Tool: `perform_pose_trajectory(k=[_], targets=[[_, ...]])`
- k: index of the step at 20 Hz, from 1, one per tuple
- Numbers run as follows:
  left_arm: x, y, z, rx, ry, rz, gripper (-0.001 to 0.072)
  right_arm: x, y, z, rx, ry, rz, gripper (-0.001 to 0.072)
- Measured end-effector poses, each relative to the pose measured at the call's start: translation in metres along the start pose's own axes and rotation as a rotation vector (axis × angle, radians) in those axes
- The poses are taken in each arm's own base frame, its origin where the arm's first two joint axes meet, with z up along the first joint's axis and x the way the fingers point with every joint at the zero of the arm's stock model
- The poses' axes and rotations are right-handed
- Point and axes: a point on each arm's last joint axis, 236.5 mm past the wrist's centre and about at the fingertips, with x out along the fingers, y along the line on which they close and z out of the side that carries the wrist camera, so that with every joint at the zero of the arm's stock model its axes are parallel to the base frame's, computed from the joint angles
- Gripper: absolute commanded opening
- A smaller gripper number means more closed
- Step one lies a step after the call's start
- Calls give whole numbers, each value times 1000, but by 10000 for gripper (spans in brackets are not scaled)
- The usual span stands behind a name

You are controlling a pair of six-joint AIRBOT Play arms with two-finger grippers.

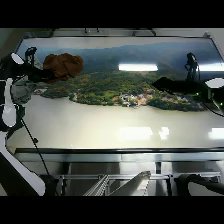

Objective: Fold the shirts.

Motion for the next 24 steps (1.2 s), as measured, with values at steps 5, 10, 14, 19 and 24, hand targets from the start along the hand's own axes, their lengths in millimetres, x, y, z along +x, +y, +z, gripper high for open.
perform_pose_trajectory(k=[5, 10, 14, 19, 24], targets=[[25, 5, 11, -16, -69, 28, 541, 0, 0, -1, 0, 4, 2, 644], [50, -7, 6, 22, -64, 25, 19, 0, 0, -1, 0, 4, 2, 644], [23, -36, 21, 91, -70, 2, 19, 0, 0, -1, 0, 4, 2, 641], [-80, -119, 32, 174, -129, -224, 18, 0, 1, -2, -1, 8, 4, 374], [-130, -242, -70, 309, 122, -629, 19, 0, 8, -12, -2, 50, 34, 373]])
